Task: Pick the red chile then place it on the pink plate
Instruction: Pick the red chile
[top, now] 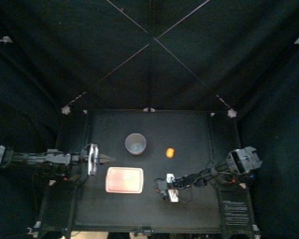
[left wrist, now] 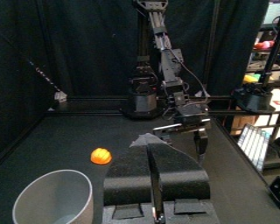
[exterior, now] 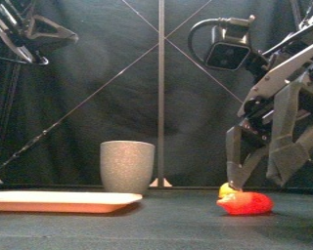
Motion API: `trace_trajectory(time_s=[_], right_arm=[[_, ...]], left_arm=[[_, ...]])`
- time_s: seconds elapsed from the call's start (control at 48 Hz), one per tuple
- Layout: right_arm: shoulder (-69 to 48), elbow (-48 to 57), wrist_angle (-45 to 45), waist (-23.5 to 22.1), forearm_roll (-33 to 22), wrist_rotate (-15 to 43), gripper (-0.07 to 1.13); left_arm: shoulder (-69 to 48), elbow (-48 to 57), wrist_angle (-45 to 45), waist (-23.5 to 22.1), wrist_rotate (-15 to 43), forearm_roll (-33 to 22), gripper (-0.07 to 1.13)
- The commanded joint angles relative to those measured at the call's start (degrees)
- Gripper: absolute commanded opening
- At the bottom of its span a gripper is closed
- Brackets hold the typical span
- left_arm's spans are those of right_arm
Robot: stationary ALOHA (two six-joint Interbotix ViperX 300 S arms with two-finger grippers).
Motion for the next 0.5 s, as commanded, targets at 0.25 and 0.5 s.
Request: trace_trajectory(time_s=[0.25,0.5], right_arm=[[1.1,-1.4,0.3,-0.3,-1.7,-0.2,0.84],[1.1,-3.4,2.4,-1.2,-2.1,-0.1,0.42]], left_arm=[[0.2,-0.6,-0.4,0.3,0.2,0.1,-0.02],[0.2,-0.6,-0.3,0.4,0.1,0.1,-0.02]])
